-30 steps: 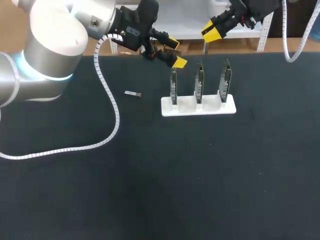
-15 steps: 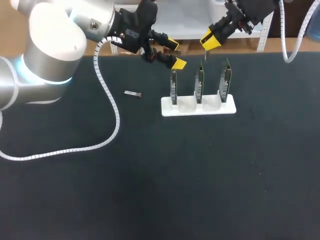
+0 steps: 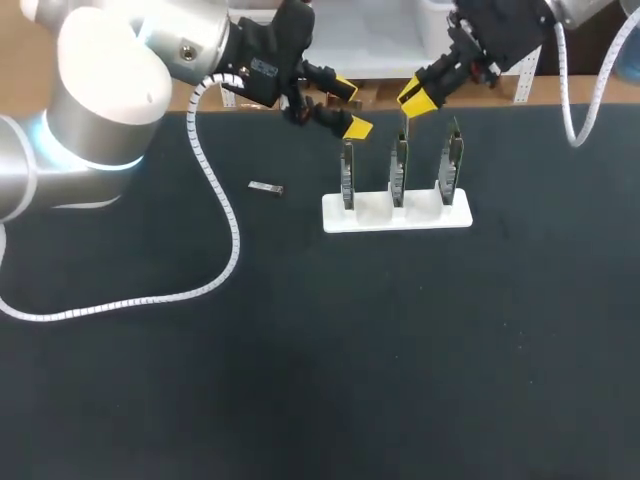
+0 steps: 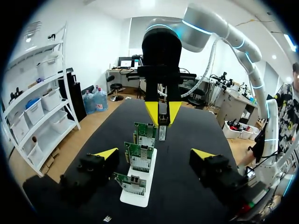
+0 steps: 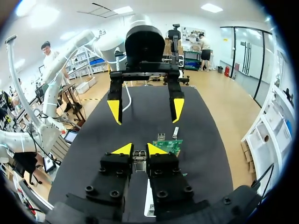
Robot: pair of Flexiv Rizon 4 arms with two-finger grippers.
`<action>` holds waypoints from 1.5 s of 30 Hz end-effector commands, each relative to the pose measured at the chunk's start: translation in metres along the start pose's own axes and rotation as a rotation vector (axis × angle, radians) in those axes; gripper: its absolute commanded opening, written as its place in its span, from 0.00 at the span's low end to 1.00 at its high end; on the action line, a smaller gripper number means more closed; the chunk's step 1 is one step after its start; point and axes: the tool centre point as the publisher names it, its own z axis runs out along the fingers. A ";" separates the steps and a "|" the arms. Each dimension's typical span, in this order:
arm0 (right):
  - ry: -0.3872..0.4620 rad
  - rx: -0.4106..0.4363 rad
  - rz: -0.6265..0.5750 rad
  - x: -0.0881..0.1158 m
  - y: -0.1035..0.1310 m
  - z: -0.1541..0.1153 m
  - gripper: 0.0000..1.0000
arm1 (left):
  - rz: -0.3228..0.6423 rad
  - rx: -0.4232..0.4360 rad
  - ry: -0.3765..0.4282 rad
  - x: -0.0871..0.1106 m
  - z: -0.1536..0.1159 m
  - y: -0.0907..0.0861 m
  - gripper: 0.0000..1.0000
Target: Pick up the optical module with the left hand, and insert it into the network port with the right hand.
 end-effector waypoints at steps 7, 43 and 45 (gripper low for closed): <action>0.003 0.003 -0.003 0.002 -0.008 0.007 0.00 | -0.002 -0.003 0.005 -0.001 0.000 -0.001 1.00; -0.003 0.026 0.006 0.006 -0.020 0.010 0.00 | -0.002 -0.003 0.005 -0.001 0.000 -0.001 1.00; 0.003 0.026 0.010 0.008 -0.021 0.012 0.00 | -0.002 -0.003 0.005 -0.001 0.000 -0.001 1.00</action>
